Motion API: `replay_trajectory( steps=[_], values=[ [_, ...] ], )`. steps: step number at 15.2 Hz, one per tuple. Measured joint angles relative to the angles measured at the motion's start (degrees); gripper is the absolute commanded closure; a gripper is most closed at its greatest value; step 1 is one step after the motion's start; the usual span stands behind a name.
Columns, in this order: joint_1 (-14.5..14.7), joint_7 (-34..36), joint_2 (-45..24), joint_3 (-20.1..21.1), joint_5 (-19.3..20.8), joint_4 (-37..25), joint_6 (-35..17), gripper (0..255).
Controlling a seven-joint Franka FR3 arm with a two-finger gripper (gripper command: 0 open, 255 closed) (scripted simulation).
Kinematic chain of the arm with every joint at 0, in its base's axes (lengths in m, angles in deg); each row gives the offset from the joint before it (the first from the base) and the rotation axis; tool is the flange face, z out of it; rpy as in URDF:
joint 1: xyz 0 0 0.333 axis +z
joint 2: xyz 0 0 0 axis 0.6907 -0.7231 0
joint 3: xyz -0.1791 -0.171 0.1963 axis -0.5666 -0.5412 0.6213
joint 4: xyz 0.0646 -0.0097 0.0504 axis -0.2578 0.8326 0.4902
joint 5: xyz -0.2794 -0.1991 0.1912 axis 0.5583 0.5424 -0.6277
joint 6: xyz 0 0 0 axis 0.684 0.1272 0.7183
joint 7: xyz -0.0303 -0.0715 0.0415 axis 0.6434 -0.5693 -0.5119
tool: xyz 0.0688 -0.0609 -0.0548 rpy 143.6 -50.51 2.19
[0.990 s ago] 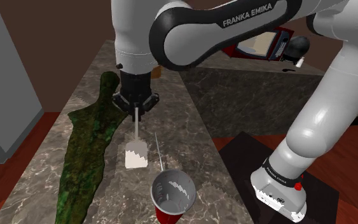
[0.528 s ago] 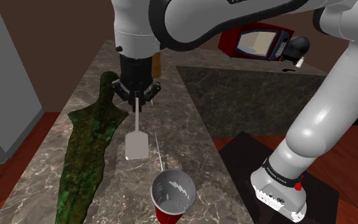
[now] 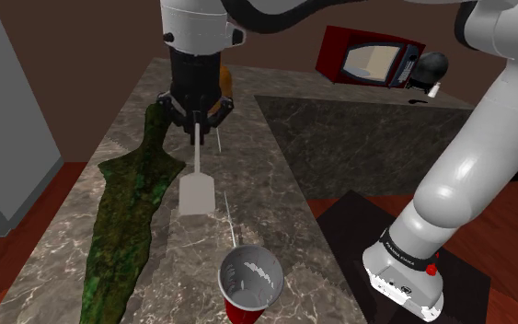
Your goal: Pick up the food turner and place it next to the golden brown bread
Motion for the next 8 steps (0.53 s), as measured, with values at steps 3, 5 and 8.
replay_trajectory(
  steps=[3, 5, 8],
  values=[
    [-0.03, -0.28, 0.39, 0.02, -0.37, -1.98, 2.19, 255],
    [-0.07, -0.53, 0.44, -0.01, -0.44, -3.60, 3.82, 255],
    [0.27, -0.14, -0.47, 0.18, 0.28, -6.34, 6.06, 255]
  ],
)
